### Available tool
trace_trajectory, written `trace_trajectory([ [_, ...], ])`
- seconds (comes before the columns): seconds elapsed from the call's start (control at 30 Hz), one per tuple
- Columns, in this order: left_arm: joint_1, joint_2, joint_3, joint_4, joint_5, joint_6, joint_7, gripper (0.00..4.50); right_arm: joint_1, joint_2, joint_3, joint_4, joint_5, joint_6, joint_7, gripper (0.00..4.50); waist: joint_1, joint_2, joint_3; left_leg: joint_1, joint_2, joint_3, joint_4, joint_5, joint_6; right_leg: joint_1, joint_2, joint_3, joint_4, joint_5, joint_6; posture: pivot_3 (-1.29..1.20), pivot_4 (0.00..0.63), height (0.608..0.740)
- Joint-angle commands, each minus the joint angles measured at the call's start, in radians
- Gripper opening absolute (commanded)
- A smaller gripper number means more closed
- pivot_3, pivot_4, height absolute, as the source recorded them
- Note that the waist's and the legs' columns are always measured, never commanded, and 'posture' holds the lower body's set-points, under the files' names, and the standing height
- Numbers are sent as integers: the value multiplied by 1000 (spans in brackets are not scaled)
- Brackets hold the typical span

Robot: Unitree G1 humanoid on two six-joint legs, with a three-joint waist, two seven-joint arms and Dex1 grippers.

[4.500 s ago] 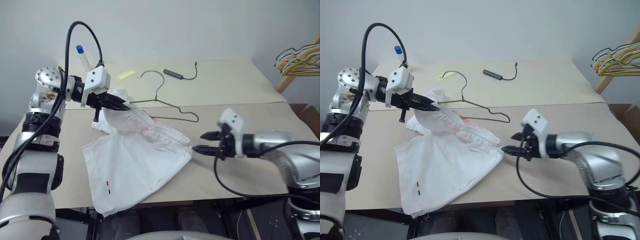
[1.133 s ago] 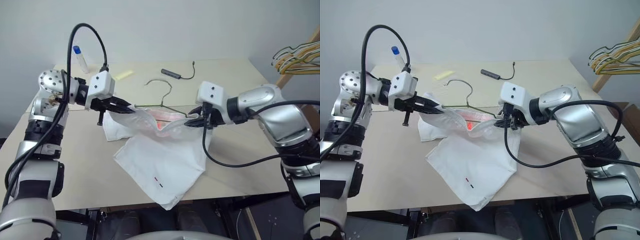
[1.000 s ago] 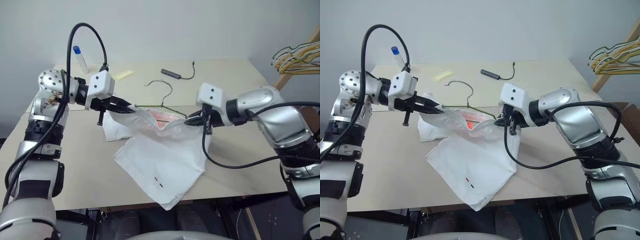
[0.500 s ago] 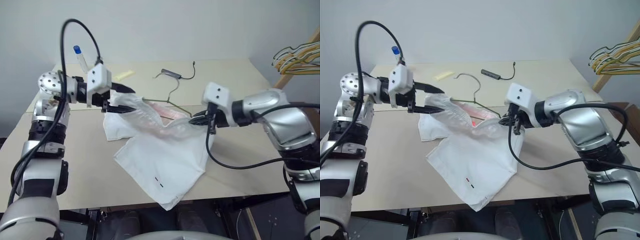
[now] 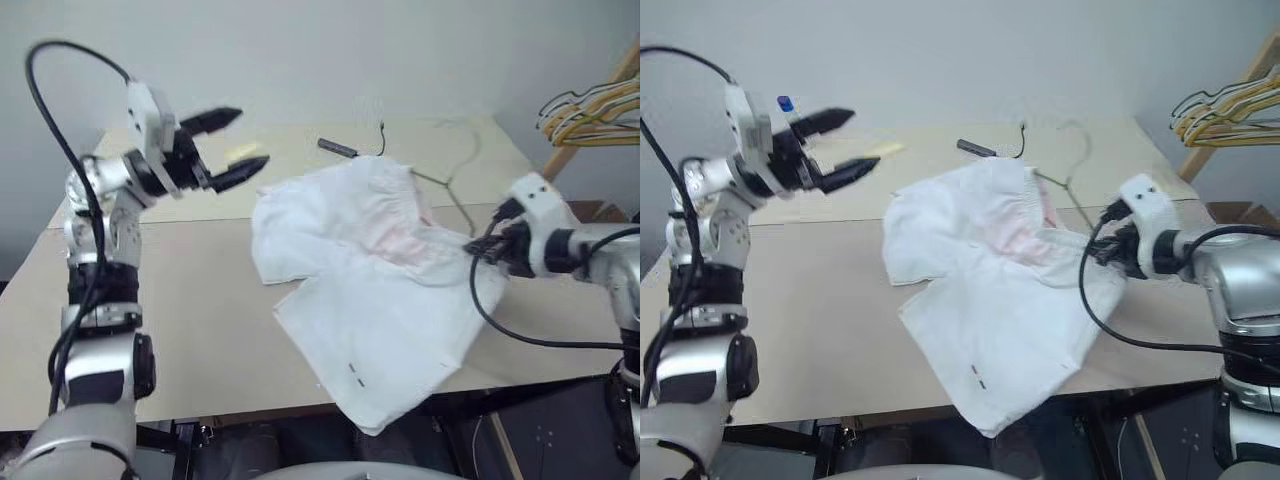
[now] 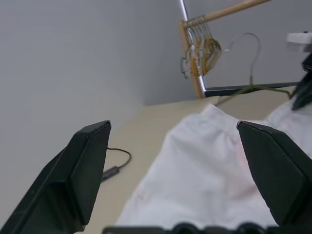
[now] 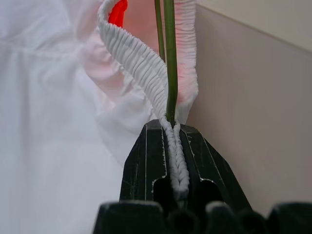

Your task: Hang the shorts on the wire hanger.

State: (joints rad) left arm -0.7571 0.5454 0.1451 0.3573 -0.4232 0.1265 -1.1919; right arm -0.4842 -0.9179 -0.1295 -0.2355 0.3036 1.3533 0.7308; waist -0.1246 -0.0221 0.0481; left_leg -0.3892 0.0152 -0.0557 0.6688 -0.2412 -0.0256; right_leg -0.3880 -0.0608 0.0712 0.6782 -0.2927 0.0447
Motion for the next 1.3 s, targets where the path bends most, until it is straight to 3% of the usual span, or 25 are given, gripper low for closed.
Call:
trace_trajectory([
  [0.03, 15, -12, -8, -132, -56, 49, 5, 4500, -17, -8, -134, 10, -34, 108, -100, 111, -6, 0, 0, 0, 0, 0, 0, 0, 0, 0, 0, 0, 0, 0, 0, -189, 0, 740],
  [0.47, 41, -30, -14, -217, -100, 105, 44, 4500, -118, -64, -329, 215, -180, 209, -385, 111, -68, 8, -5, 2, 0, 2, -1, 0, 0, 3, 0, 3, -2, 0, 0, -200, 0, 740],
  [0.6, 46, -38, -11, -232, -107, 108, 62, 4500, -263, 49, -479, 289, -256, 86, -579, 111, -88, 11, -7, 3, -1, 3, -2, 0, 0, 3, 0, 5, -3, 0, 0, -194, 0, 740],
  [0.73, 67, -40, -9, -272, -125, 121, 65, 4500, -288, 96, -416, 337, -336, -31, -718, 111, -91, 13, -8, 4, 0, 3, -5, 0, 0, 3, 1, 5, -4, 0, 0, -187, 0, 740],
  [0.9, 91, -32, -5, -324, -167, 182, 81, 4500, -387, 140, -483, 482, -366, -156, -879, 111, -92, 15, -10, 4, -1, 6, -5, 0, 0, 3, 0, 10, -4, 0, 0, -167, 0, 740],
  [1.03, 107, -36, -1, -350, -176, 176, 83, 4500, -456, 123, -474, 661, -384, -257, -981, 111, -90, 17, -10, 6, -1, 7, -7, 0, 0, 3, 1, 11, -5, 0, 0, -159, 0, 740],
  [1.17, 110, -37, 3, -352, -184, 167, 82, 4500, -551, 101, -589, 824, -330, -358, -1075, 111, -87, 18, -11, 7, -1, 9, -8, 0, 1, 3, 1, 13, -5, 0, 0, -153, 0, 740],
  [1.3, 109, -35, -3, -348, -173, 156, 82, 4500, -628, 31, -614, 1013, -294, -448, -1124, 111, -83, 18, -11, 7, -2, 10, -8, 0, 1, 3, 1, 14, -6, 0, 1, -150, 0, 740],
])
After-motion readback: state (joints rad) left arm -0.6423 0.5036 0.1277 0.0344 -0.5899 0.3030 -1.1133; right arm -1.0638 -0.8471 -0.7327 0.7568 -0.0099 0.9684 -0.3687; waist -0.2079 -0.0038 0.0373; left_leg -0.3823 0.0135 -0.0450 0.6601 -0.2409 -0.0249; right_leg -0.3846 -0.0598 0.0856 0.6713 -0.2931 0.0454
